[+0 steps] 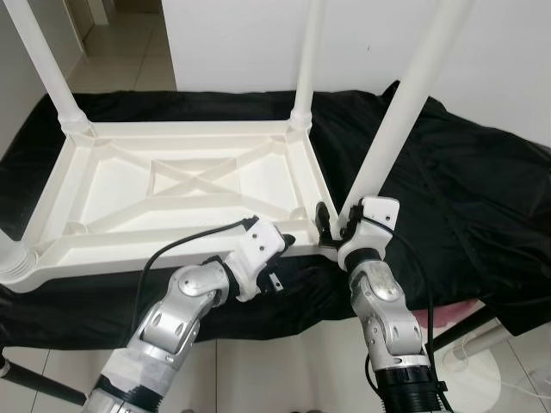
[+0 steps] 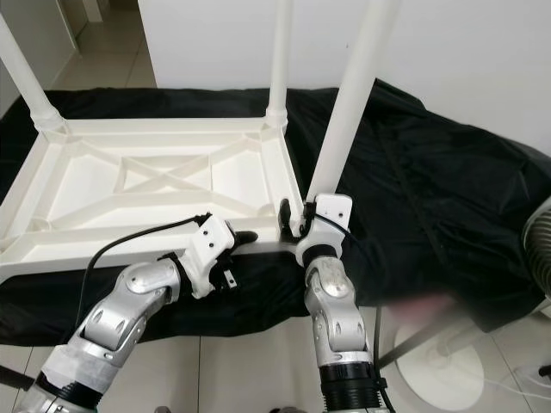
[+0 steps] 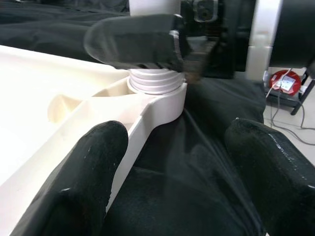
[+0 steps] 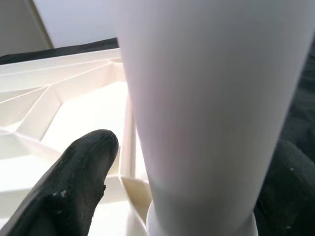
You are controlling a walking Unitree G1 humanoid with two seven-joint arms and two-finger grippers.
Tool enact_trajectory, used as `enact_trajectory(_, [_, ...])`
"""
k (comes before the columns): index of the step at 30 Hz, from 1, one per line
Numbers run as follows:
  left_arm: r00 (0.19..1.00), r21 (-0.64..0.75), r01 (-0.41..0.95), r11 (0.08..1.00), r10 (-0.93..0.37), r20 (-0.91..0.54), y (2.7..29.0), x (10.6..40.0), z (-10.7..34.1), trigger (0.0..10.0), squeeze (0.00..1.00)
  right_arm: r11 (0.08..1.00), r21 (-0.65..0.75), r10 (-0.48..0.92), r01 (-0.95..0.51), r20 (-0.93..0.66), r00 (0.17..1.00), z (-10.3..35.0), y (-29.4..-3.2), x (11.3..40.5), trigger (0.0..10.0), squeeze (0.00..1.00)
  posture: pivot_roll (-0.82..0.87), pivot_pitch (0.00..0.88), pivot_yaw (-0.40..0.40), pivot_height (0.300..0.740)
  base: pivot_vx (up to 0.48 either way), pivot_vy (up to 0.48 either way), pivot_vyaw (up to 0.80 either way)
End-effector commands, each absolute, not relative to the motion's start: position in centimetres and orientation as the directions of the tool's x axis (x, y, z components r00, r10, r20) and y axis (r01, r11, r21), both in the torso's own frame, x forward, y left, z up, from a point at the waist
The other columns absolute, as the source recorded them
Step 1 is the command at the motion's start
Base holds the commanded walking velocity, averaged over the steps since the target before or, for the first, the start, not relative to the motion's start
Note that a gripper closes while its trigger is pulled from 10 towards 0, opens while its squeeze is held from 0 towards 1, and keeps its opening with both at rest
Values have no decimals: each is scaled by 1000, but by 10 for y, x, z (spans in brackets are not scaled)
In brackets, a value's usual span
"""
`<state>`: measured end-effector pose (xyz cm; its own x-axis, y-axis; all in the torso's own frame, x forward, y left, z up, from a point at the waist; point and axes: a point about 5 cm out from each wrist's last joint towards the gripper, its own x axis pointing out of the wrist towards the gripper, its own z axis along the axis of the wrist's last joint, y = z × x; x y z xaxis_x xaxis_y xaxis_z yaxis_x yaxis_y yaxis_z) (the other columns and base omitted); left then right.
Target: Building children table
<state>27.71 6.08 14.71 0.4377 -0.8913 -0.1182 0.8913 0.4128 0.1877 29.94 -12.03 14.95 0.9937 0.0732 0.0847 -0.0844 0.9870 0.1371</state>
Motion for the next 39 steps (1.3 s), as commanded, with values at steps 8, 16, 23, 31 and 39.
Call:
enact_trajectory(8, [449, 194, 886, 422, -884, -131, 60, 277, 143, 10000, 0, 968, 46, 242, -247, 91, 966, 136, -141, 296, 10000, 0, -70, 37, -41, 740, 0, 0, 0])
enact_trajectory(16, [448, 196, 886, 419, -885, -131, 60, 277, 144, 10000, 0, 913, -51, 407, -404, 101, 908, 134, -160, 303, 10000, 0, -75, 39, -33, 740, 0, 0, 0])
enact_trajectory(23, [450, 199, 885, 422, -883, -130, 60, 278, 144, 10000, 0, 877, -83, 480, -473, 113, 870, 140, -161, 314, 10000, 0, -72, 42, -30, 740, 0, 0, 0])
enact_trajectory(31, [459, 203, 880, 430, -880, -125, 60, 280, 147, 10000, 0, 827, -160, 557, -538, 108, 824, 150, -167, 333, 2745, 0, -65, 54, -28, 740, 0, 0, 0])
enact_trajectory(39, [469, 204, 875, 440, -875, -121, 62, 280, 147, 10000, 0, 803, -163, 588, -573, 61, 807, 141, -171, 331, 0, 0, -60, 56, -35, 740, 0, 0, 0])
